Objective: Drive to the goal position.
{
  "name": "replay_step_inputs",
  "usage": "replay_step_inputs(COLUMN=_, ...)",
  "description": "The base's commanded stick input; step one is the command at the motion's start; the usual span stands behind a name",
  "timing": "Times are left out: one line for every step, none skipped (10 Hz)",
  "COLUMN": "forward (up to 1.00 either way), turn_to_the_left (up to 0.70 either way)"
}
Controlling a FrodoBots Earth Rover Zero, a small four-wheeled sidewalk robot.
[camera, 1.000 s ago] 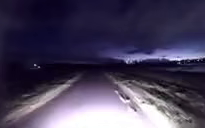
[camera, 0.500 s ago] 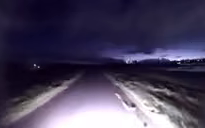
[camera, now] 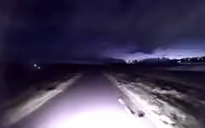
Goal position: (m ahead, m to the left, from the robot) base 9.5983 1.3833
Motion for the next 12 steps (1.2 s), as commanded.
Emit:
replay_step_inputs(forward=0.7, turn_to_the_left=0.0)
replay_step_inputs(forward=0.7, turn_to_the_left=0.0)
replay_step_inputs(forward=0.7, turn_to_the_left=0.0)
replay_step_inputs(forward=0.7, turn_to_the_left=0.0)
replay_step_inputs(forward=0.7, turn_to_the_left=0.0)
replay_step_inputs(forward=0.7, turn_to_the_left=0.0)
replay_step_inputs(forward=0.7, turn_to_the_left=0.0)
replay_step_inputs(forward=0.7, turn_to_the_left=0.0)
replay_step_inputs(forward=0.7, turn_to_the_left=0.0)
replay_step_inputs(forward=0.7, turn_to_the_left=0.0)
replay_step_inputs(forward=0.7, turn_to_the_left=0.08)
replay_step_inputs(forward=0.7, turn_to_the_left=0.17)
